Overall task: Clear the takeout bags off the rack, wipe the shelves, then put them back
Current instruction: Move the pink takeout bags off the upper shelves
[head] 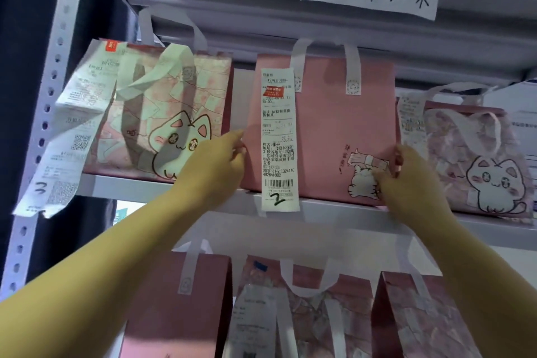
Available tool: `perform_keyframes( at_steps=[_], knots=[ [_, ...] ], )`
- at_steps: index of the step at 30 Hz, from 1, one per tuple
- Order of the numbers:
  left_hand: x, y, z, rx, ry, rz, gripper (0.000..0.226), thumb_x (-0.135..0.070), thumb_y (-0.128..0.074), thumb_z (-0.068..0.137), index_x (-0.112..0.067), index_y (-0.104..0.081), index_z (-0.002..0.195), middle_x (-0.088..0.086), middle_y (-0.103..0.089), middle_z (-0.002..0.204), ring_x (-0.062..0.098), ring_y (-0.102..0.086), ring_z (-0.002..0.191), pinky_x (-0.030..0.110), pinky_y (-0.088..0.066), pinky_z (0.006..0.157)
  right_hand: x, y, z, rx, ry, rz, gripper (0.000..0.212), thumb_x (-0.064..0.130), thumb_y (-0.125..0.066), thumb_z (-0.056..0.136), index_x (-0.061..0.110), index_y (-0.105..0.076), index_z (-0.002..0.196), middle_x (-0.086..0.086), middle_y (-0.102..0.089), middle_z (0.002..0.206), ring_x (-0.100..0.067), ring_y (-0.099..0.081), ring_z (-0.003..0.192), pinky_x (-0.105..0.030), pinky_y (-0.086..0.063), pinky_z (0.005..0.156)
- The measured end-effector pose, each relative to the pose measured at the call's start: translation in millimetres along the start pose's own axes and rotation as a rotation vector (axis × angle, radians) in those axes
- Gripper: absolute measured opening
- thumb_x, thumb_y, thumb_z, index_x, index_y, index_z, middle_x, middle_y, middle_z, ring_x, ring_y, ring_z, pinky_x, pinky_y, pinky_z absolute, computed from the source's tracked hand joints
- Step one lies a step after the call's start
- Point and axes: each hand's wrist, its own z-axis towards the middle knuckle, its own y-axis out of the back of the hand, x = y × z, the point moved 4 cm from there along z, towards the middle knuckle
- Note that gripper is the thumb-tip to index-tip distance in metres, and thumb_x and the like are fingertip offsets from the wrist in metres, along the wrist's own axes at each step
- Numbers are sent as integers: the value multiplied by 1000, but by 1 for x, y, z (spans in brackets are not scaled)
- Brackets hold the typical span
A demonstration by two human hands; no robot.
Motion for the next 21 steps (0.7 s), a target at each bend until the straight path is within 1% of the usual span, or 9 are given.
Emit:
perform_keyframes(
  at_steps=[1, 3, 5, 7, 9, 11, 15, 18, 21],
  knots=[
    [0, 1, -1, 3, -2, -28, 29, -17, -40, 94, -14, -57, 117, 9, -67, 94, 29, -57, 79, 33, -44, 66, -2, 0, 0, -6, 6, 9, 12, 14, -57, 87, 19, -54, 97, -1, -56, 97, -23, -53, 89, -32, -36, 73],
    [0, 1, -2, 7, -16, -58, 20, -16, -40, 94, -14, -59, 100, 7, -65, 83, 27, -56, 71, 35, -46, 63, -3, 0, 1, -22, 29, 5, 9, 16, -57, 88, 17, -54, 96, -2, -56, 95, -24, -53, 87, -31, -35, 72],
    [0, 0, -3, 0, -26, -48, 16, -16, -41, 93, -15, -54, 85, -1, -59, 71, 25, -54, 66, 32, -41, 58, -3, 0, 1, -35, 53, -4, 9, 17, -57, 88, 16, -54, 96, -3, -56, 95, -24, -52, 86, -30, -34, 72],
    [-1, -1, -3, -16, -23, -35, 15, -15, -43, 93, -16, -57, 89, -2, -60, 73, 23, -54, 69, 30, -37, 59, -3, -1, 2, -40, 59, 11, 8, 17, -57, 88, 16, -54, 96, -3, -57, 95, -24, -52, 87, -30, -34, 72],
    [-1, -2, -3, -33, -12, -38, 21, -15, -45, 93, -12, -61, 107, 4, -67, 92, 24, -58, 85, 31, -41, 69, -3, -2, 2, -38, 56, 34, 8, 17, -57, 88, 19, -53, 95, -3, -57, 97, -24, -53, 88, -31, -35, 71],
    [-1, -3, -4, -41, -2, -40, 30, -15, -46, 93, -11, -58, 120, 7, -67, 109, 24, -59, 99, 30, -43, 80, -4, -3, 2, -36, 47, 42, 10, 19, -57, 88, 19, -53, 97, -4, -58, 101, -25, -54, 91, -32, -37, 73],
    [-2, -2, -5, -77, -4, -60, 38, -22, -54, 90, -13, -54, 126, 6, -63, 117, 20, -58, 104, 34, -46, 86, -9, -2, 4, -44, 39, 53, 22, 20, -60, 86, 17, -54, 107, -5, -58, 113, -25, -54, 99, -35, -42, 82],
    [-6, 7, -6, -188, -28, -42, 37, -29, -59, 87, -14, -55, 121, 1, -59, 111, 15, -54, 99, 27, -42, 80, -11, 9, 1, -158, 95, 23, 38, 23, -63, 85, 12, -53, 120, -6, -56, 115, -23, -53, 101, -33, -41, 83],
    [-23, 11, -5, -211, -104, -108, 21, -31, -60, 85, -21, -57, 104, -7, -57, 97, 9, -56, 87, 17, -41, 68, -5, 22, -4, -215, 215, 92, 27, 25, -61, 87, 13, -56, 111, 0, -59, 103, -14, -55, 87, -25, -41, 73]
  ],
)
